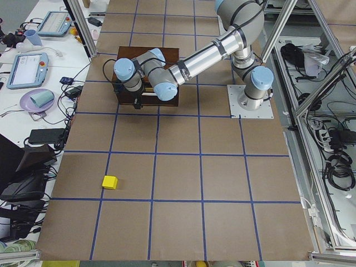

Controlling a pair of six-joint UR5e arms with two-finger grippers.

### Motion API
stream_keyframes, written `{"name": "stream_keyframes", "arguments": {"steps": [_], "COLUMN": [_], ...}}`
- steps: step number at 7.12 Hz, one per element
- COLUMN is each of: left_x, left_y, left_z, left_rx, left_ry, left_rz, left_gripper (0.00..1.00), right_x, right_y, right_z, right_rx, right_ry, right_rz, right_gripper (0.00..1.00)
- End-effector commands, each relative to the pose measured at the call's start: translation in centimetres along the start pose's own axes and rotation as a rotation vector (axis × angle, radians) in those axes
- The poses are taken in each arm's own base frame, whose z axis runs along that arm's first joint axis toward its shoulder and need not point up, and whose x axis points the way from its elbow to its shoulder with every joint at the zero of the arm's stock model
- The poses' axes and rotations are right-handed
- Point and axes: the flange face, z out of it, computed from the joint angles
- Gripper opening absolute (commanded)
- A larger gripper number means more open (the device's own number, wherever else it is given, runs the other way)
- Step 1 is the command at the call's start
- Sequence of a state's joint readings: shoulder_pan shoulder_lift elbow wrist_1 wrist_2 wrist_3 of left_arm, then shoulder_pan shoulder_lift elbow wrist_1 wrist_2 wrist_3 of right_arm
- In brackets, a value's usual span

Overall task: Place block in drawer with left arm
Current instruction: 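Lower the left gripper and hook the white drawer handle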

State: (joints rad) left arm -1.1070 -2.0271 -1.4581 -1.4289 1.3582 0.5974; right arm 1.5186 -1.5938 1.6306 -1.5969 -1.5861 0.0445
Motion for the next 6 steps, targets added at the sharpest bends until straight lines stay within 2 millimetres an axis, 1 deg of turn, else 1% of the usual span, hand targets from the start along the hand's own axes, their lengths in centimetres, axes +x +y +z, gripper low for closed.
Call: {"name": "stream_keyframes", "arguments": {"steps": [1,2,3,4,6], "left_x": [-0.8,-0.9,-1.1,-1.5,-3.2], "left_y": [0.2,0.2,0.2,0.2,0.8], "left_z": [0.5,0.5,0.8,0.5,-0.1], "left_rx": [-0.001,-0.002,-0.006,-0.001,0.01], "left_ry": [0.004,0.005,0.006,0.004,0.002], "left_rz": [-0.008,-0.01,-0.014,-0.019,-0.043], "left_gripper": [0.94,0.85,0.84,0.84,0.84], "right_x": [0.0,0.0,0.0,0.0,0.0], "right_y": [0.0,0.0,0.0,0.0,0.0], "right_z": [0.0,0.0,0.0,0.0,0.0], "right_rx": [0.0,0.0,0.0,0.0,0.0], "right_ry": [0.002,0.0,0.0,0.0,0.0], "right_rz": [0.0,0.0,0.0,0.0,0.0], "right_gripper": [1.0,1.0,1.0,1.0,1.0]}}
